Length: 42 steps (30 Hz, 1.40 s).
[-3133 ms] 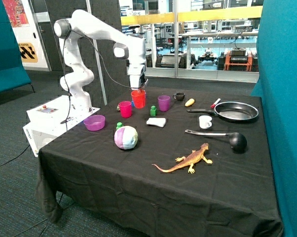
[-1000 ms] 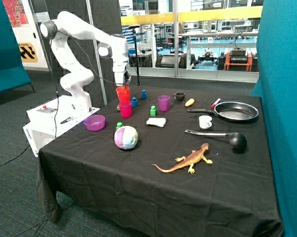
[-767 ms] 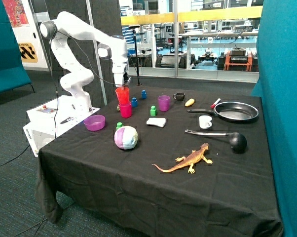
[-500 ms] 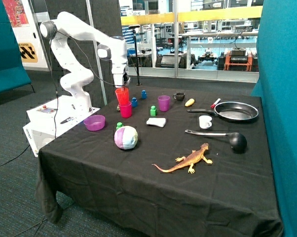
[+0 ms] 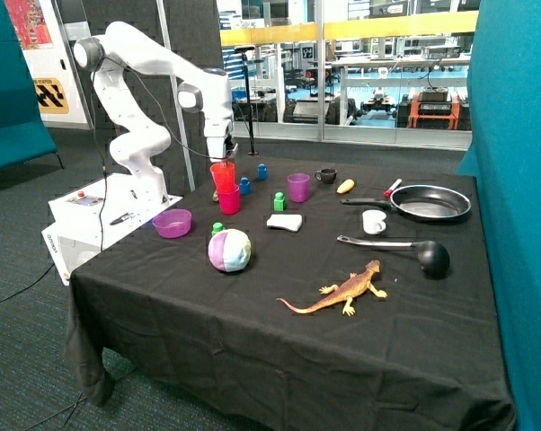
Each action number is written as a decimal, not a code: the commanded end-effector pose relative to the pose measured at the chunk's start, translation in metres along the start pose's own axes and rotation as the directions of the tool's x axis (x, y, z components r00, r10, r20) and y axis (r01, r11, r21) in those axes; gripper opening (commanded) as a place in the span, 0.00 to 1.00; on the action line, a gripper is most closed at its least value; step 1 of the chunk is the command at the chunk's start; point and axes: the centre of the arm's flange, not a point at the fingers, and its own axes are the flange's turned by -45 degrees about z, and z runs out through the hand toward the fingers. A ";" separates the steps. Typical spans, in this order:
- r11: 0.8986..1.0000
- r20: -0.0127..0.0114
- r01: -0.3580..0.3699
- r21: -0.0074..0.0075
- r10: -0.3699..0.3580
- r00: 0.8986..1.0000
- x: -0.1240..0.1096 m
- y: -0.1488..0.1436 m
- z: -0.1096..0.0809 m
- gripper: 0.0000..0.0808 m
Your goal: Stack the cups
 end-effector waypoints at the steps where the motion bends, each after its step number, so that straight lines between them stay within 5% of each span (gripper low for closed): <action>1: 1.000 0.001 0.004 0.001 -0.004 1.000 0.002 -0.001 0.007 0.00; 37: 1.000 0.001 -0.005 0.001 0.005 1.000 0.005 0.002 0.033 0.00; 42: 1.000 0.001 0.009 0.001 -0.009 1.000 0.006 -0.001 0.033 0.10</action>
